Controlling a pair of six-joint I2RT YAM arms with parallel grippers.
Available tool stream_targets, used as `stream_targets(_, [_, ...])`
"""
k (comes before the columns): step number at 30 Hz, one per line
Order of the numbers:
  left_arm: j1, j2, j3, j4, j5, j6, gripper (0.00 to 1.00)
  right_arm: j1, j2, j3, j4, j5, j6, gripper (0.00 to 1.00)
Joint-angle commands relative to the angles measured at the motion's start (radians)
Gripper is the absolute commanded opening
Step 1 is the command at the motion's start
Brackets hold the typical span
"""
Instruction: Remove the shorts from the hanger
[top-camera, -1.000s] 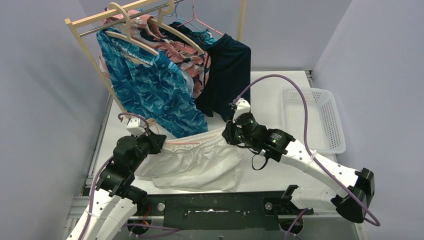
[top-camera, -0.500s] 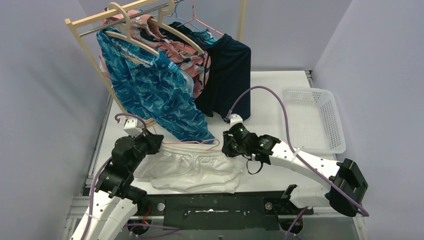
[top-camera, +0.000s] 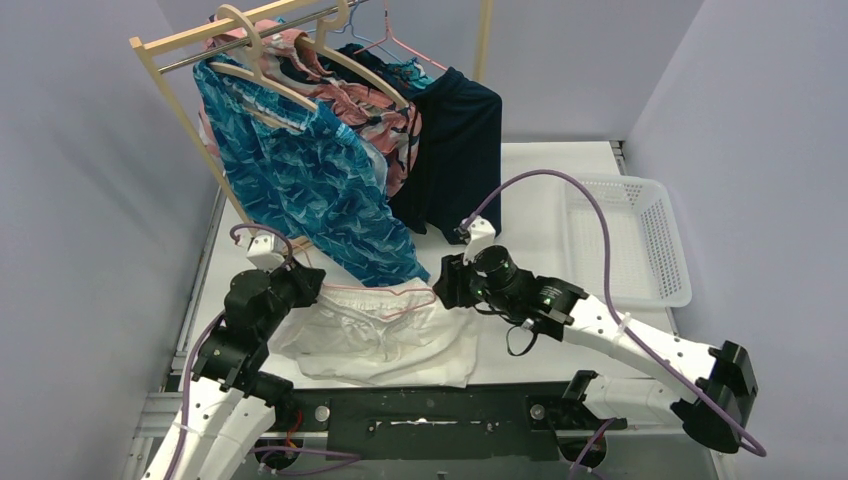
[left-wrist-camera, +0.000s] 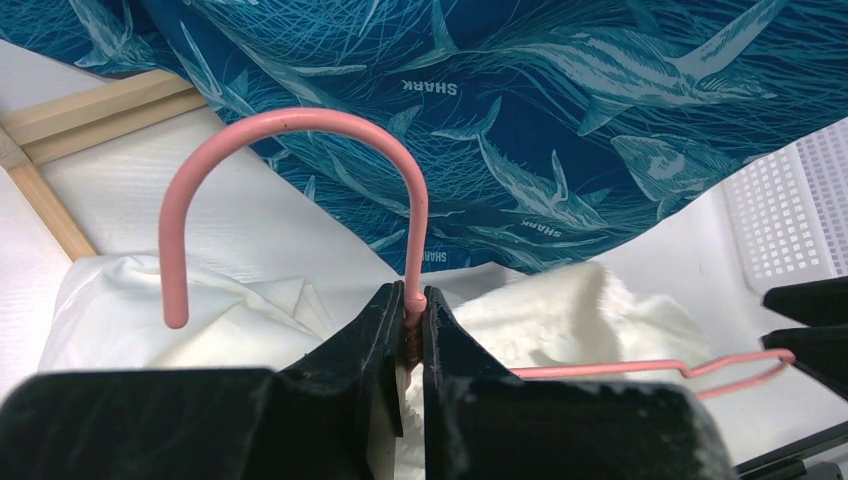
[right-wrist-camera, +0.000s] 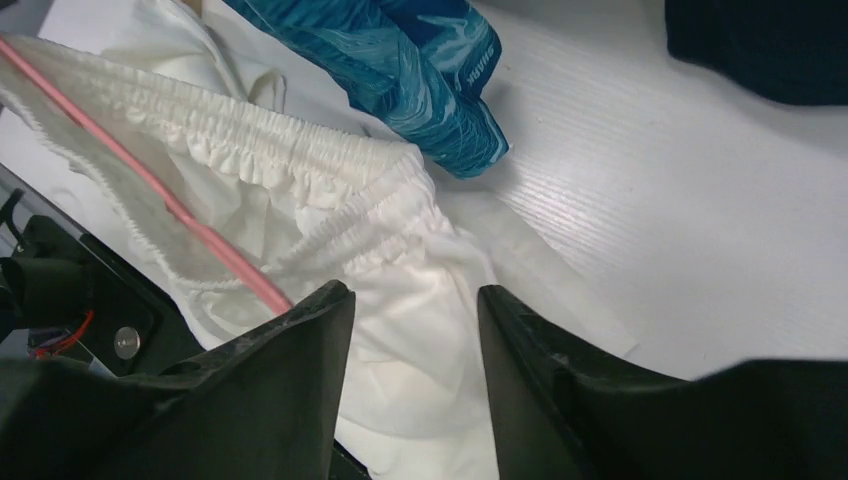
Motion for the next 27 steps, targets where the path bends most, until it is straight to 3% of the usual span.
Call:
stream_targets(1, [0.018, -0.003, 0.004, 0.073, 0.019, 0.027, 0.0, 0.004, -0.063, 0.013, 0.016, 0.052, -0.041, 0.53])
stream_targets(6, [0.034, -0.004, 0.001, 0.085, 0.046, 0.03, 0.0, 0.006, -0.116, -0.044, 0.123, -0.04, -0.07, 0.64])
stream_targets(13, [0.036, -0.009, -0.001, 0.097, 0.118, 0.053, 0.0, 0.005, -0.122, -0.087, 0.277, -0.144, -0.122, 0.67])
stream_targets(19, [0.035, -0.008, -0.006, 0.114, 0.183, 0.057, 0.0, -0.002, -0.077, -0.078, 0.278, -0.203, -0.148, 0.67])
stream_targets(27, [0.036, -0.011, -0.008, 0.115, 0.195, 0.057, 0.0, -0.023, -0.04, -0.069, 0.269, -0.411, -0.163, 0.57])
